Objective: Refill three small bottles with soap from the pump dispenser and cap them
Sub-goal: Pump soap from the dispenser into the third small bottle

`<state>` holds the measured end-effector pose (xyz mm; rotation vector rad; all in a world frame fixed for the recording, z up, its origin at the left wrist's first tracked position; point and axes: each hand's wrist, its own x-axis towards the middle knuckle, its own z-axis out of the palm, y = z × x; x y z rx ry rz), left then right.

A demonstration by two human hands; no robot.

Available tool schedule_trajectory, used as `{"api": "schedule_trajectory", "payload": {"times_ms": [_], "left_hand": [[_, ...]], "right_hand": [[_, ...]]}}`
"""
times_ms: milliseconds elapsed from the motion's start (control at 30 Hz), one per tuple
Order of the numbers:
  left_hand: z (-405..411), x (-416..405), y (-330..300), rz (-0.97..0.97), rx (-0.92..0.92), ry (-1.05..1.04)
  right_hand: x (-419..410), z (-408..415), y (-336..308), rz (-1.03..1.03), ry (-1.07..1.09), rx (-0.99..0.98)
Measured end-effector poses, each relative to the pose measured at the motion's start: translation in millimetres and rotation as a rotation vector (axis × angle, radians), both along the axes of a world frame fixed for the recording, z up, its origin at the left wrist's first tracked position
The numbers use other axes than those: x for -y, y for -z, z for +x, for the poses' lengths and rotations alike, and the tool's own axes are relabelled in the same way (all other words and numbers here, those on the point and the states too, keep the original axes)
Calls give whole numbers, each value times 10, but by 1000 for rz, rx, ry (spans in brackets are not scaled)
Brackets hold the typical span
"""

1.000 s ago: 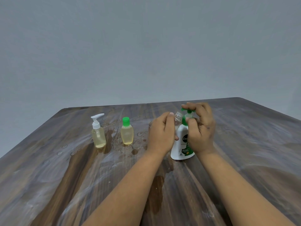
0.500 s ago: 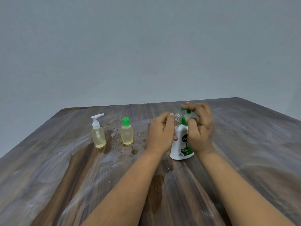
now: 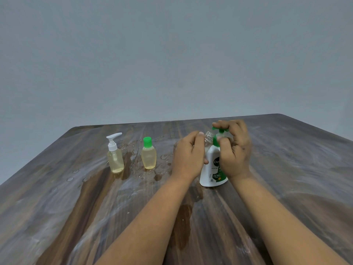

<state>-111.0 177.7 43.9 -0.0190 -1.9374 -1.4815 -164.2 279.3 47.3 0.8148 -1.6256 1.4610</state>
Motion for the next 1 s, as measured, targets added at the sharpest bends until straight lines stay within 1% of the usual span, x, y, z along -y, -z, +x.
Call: {"api": "schedule_trajectory", "payload": {"times_ms": [100,400,600,900,1000], "left_hand": [[2,-2,3,-6,-1,-5],[10,0,-6,-20,0,-10],[6,-7,-11,-7,-10,-12],[-25,2,9,13,-11,0],[-27,-1,9,8,-17,3]], "right_hand": [[-4,9,3,7,-8,-19],[23,-20,10,-42,-15,42],[8,12,10,3,-4,-33],[20,-14,15,-27,-12,25],[16,-7,6,-16,-18,12]]}}
